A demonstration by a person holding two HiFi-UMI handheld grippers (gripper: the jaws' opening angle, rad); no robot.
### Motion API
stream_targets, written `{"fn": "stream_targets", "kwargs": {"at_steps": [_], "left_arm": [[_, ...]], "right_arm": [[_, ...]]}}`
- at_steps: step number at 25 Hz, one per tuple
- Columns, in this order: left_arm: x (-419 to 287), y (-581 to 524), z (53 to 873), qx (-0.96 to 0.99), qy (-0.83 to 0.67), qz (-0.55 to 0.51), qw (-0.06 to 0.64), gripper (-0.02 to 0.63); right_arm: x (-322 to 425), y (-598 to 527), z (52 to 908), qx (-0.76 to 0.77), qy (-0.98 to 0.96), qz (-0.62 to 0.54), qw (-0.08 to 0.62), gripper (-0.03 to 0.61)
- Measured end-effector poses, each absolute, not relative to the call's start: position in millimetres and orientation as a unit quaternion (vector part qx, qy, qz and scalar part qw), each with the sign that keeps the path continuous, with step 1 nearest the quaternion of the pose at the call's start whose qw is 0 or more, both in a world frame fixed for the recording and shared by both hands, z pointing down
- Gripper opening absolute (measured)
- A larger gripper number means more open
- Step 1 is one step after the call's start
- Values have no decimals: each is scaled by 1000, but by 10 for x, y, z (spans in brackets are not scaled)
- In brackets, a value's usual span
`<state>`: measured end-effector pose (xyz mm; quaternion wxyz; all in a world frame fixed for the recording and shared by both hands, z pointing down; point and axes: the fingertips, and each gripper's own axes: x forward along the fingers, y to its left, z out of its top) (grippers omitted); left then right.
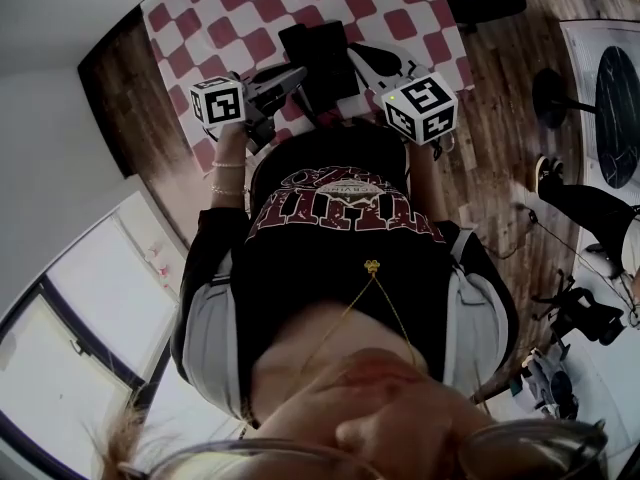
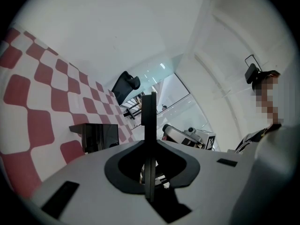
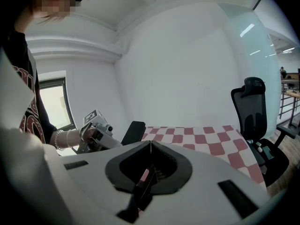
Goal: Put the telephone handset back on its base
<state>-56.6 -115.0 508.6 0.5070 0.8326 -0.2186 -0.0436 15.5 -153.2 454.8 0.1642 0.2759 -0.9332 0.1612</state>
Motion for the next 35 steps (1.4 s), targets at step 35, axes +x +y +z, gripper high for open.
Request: {"fn": "stream_targets", "kwargs": {"at_steps": [35], "left_arm": [[-556,-1300,5585,805,-208,-13,555,75]], "right_arm": [[190,-1604,4761,296,-917,210,164,20]]}}
